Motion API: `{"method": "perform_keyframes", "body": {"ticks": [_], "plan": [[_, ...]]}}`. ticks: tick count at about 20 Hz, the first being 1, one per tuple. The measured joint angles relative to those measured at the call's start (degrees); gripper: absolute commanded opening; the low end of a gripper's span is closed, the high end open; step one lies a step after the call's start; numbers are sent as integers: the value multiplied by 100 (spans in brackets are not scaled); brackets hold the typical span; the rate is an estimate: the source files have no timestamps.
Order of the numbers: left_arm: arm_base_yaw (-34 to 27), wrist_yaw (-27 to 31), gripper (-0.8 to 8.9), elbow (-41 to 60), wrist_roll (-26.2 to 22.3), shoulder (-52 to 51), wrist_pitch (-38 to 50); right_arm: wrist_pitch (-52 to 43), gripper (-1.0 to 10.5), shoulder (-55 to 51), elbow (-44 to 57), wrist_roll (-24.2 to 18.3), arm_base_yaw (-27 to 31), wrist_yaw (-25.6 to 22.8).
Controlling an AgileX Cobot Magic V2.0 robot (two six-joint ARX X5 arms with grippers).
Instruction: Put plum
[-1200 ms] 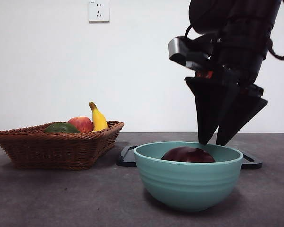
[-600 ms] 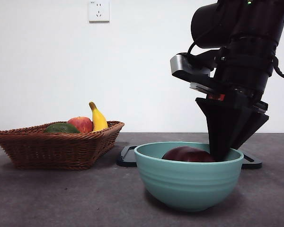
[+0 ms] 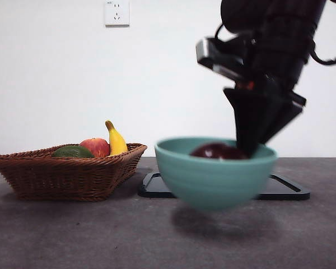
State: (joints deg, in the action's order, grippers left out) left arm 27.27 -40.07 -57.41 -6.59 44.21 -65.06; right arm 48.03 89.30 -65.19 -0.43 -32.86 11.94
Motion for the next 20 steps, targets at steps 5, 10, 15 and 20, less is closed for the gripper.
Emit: {"method": "perform_keyframes", "body": {"ticks": [5,10,15,20], "plan": [[0,0,402,0,-2,0,4,83,11,2,-448,50,422,0],[0,-2,402,0,-7,0,11,247,11,730,-1458,44,977,-4],[0,-2,403,0,-15,0,11,448,11,2046,-2756,22,1344,-7],[0,-2,403,0,-15,0,11,444,11,2835,-3438,22,1488,-4]]}}
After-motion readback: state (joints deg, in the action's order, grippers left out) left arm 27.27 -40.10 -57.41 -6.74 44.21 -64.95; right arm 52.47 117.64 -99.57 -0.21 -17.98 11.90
